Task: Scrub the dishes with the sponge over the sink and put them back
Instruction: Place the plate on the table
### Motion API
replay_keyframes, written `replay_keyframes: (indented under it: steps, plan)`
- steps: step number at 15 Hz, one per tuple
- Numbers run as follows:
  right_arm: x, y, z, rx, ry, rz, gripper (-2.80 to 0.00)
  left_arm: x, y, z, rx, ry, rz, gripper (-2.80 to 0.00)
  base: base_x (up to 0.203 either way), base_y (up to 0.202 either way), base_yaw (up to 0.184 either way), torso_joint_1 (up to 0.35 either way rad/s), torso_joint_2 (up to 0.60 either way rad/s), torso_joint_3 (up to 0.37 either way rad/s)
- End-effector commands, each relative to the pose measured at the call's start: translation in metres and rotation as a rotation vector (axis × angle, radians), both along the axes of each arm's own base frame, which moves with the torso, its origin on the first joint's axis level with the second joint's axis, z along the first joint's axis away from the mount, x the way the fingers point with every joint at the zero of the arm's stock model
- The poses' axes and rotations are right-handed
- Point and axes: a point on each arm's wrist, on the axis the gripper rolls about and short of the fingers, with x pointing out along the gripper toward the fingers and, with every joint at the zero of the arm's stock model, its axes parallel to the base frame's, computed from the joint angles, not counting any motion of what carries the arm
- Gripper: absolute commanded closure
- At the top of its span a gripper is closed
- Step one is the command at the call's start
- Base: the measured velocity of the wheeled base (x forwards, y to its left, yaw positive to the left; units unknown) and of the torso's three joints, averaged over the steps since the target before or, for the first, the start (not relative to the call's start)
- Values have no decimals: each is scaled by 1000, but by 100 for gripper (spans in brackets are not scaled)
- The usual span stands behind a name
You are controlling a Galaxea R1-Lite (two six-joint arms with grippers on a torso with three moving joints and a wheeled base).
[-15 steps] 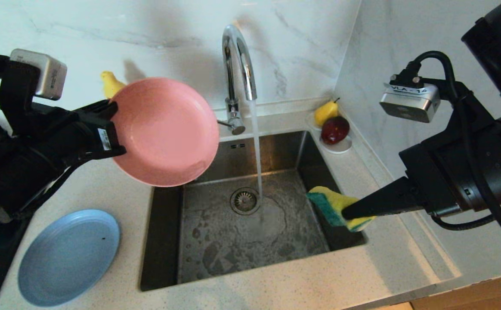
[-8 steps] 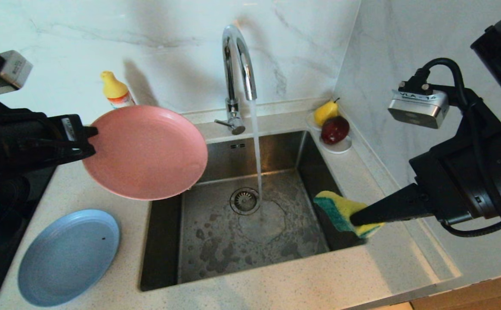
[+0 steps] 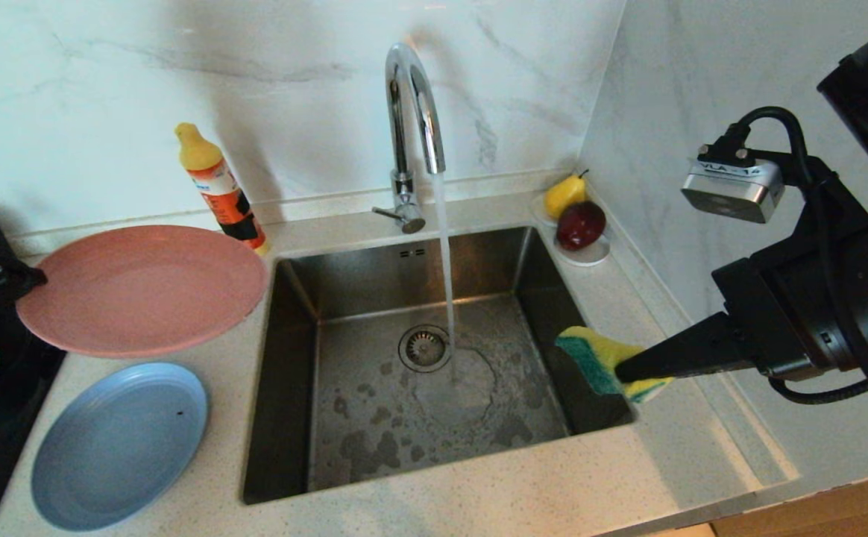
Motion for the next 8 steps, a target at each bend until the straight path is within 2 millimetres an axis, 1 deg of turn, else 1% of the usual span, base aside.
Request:
replay_keyframes:
  steps: [1,3,5,8]
  plan:
    - [3,1,-3,-9,15,-4,0,-8,25,-2,-54,-2,102,0,0,0,0,0,0,0]
    - [2,0,-2,-7,14,-5,0,-11,34,-10,-114,31,155,0,0,0,0,0,0,0]
    - [1,-1,-2,-6,13,-5,0,-15,45,-12,-141,26,193,0,0,0,0,0,0,0]
    - [1,-2,-4,-12,17,-10,0,-12,68,-25,-176,63,259,0,0,0,0,0,0,0]
